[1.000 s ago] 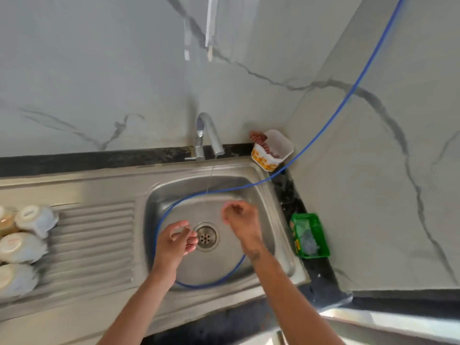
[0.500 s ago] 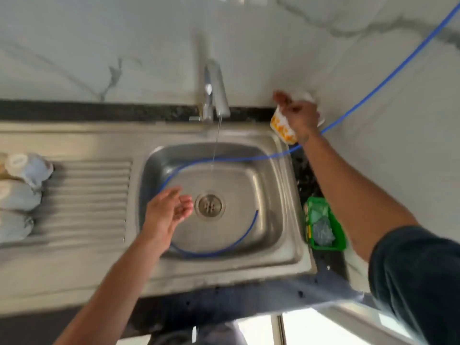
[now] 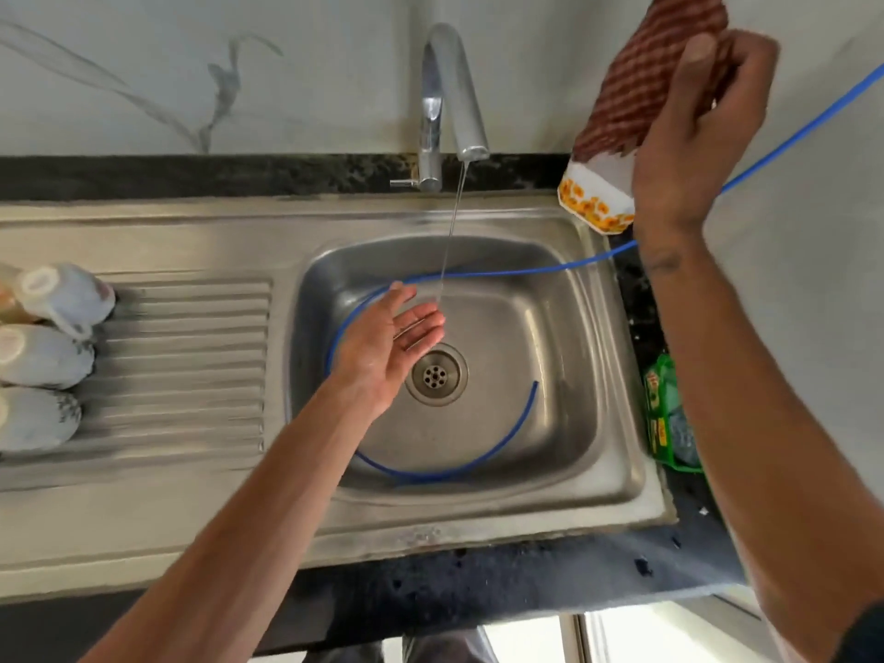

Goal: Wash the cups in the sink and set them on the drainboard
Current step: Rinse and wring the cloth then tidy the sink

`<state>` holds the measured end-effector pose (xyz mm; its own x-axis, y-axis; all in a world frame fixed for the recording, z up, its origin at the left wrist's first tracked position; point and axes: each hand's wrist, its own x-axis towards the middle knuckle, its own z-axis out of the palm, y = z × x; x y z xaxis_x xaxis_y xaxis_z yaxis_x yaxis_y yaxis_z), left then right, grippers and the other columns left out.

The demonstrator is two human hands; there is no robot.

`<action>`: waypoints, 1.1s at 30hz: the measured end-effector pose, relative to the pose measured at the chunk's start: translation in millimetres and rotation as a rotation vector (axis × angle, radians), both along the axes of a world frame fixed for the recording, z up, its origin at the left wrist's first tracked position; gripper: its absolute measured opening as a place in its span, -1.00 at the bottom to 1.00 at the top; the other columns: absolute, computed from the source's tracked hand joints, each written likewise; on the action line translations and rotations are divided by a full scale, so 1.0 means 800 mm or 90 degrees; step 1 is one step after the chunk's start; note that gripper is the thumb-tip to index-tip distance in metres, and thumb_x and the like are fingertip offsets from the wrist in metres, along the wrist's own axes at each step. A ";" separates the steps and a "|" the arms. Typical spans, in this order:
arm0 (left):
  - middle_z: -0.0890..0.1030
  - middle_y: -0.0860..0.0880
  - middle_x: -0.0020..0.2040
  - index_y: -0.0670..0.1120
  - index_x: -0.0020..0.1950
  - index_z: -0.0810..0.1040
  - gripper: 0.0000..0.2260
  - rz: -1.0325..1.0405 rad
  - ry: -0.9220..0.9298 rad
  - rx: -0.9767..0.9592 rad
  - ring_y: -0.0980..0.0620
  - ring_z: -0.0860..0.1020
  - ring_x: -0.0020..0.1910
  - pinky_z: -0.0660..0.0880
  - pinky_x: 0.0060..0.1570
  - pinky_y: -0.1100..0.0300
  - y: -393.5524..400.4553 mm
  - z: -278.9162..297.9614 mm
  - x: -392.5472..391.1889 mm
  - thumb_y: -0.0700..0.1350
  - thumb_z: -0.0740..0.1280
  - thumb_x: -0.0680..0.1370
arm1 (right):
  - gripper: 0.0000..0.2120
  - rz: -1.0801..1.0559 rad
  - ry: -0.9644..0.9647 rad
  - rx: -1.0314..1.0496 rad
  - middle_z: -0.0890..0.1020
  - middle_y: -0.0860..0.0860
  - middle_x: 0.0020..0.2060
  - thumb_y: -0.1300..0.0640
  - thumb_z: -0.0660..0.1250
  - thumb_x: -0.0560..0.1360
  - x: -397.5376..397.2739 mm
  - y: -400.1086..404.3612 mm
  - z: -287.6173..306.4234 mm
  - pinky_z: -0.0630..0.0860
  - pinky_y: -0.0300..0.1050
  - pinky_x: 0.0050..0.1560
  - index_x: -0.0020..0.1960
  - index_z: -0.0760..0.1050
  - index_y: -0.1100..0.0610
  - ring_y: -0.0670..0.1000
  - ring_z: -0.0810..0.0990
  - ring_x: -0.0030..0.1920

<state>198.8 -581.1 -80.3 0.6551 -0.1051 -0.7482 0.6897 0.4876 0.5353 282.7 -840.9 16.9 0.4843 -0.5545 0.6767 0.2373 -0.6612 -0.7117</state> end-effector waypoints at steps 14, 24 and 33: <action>0.61 -0.33 0.32 -0.22 0.39 0.53 -0.53 -0.088 -0.023 -0.391 -0.26 0.66 0.14 0.67 -0.04 -0.09 -0.157 -0.028 0.076 0.10 0.13 0.72 | -0.86 0.086 0.089 0.392 0.64 -0.10 -0.09 0.00 0.24 0.70 -0.055 0.067 -0.064 0.58 -0.10 0.01 0.08 0.50 0.05 -0.15 0.61 -0.05; 0.71 -0.08 0.18 -0.06 0.37 0.60 -0.70 -0.040 -0.131 -0.128 -0.07 0.67 0.13 0.54 0.29 -0.17 -0.037 -0.066 0.077 -0.13 0.27 0.65 | -0.56 0.303 0.538 0.517 0.75 -0.07 0.07 -0.22 0.58 0.40 -0.051 0.135 -0.148 0.65 0.03 0.16 0.19 0.59 -0.07 -0.08 0.72 0.09; 0.22 0.07 0.68 0.34 0.64 0.17 -0.24 -0.255 -0.322 0.226 -0.02 0.10 0.69 -0.06 0.64 -0.22 -0.060 -0.026 0.048 0.61 -0.11 0.50 | -0.56 0.299 0.613 0.580 0.75 -0.08 -0.25 -0.23 0.25 0.67 -0.007 0.172 -0.142 0.65 -0.08 -0.12 -0.07 0.69 0.09 -0.11 0.75 -0.17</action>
<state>237.3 -629.5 -101.3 0.8915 -0.2167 -0.3978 0.4050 -0.0122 0.9142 277.2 -703.1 -96.8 0.8058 -0.2727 -0.5257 -0.5146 0.1170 -0.8494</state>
